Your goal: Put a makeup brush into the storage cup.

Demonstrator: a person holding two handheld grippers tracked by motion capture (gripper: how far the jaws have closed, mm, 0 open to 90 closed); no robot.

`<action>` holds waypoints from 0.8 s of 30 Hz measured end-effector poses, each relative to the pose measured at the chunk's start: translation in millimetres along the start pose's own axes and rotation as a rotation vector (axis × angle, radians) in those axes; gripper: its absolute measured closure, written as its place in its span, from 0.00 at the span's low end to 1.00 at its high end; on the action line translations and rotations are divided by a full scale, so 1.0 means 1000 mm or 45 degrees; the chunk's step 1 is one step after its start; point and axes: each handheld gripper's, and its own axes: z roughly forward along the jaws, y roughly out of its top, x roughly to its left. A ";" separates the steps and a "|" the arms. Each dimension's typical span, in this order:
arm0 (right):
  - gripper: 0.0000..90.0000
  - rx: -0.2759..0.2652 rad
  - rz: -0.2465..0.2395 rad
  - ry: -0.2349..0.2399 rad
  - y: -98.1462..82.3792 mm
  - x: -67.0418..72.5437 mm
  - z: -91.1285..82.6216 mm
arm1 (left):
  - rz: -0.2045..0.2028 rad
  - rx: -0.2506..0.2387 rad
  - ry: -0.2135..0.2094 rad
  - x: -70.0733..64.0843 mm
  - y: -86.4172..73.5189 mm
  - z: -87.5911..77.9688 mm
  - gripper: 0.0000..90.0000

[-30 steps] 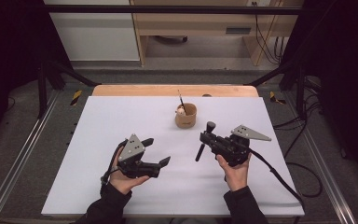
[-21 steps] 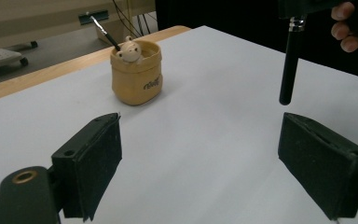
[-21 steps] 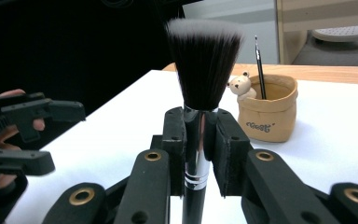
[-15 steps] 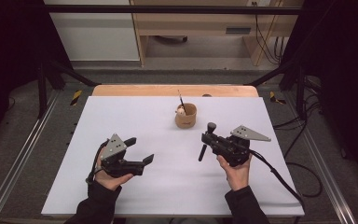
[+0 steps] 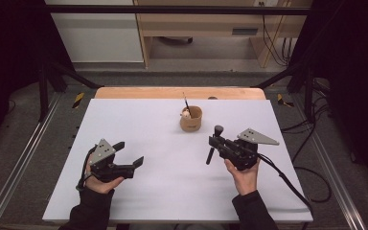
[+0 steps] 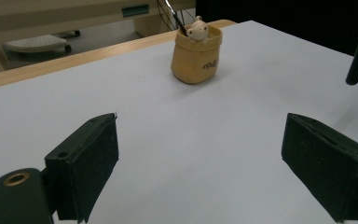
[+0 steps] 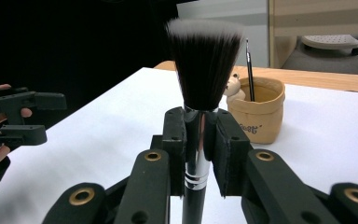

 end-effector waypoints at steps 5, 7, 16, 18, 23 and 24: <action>0.86 -0.001 -0.019 -0.017 0.001 -0.001 0.000 | -0.007 0.006 0.033 0.009 -0.009 -0.006 0.11; 0.86 -0.008 -0.019 -0.015 0.001 -0.002 0.001 | -0.007 0.007 0.047 0.012 -0.012 -0.008 0.11; 0.86 -0.019 -0.021 -0.025 0.005 -0.007 0.005 | -0.025 0.007 0.094 0.025 -0.025 -0.017 0.11; 0.86 -0.019 -0.023 -0.031 0.007 -0.007 0.006 | -0.039 0.002 0.105 0.027 -0.027 -0.018 0.11; 0.86 -0.025 -0.043 -0.038 0.009 -0.006 0.010 | -0.042 0.016 0.112 0.031 -0.032 -0.019 0.11; 0.86 -0.023 -0.050 -0.040 0.010 -0.006 0.011 | -0.048 0.016 0.116 0.032 -0.033 -0.020 0.11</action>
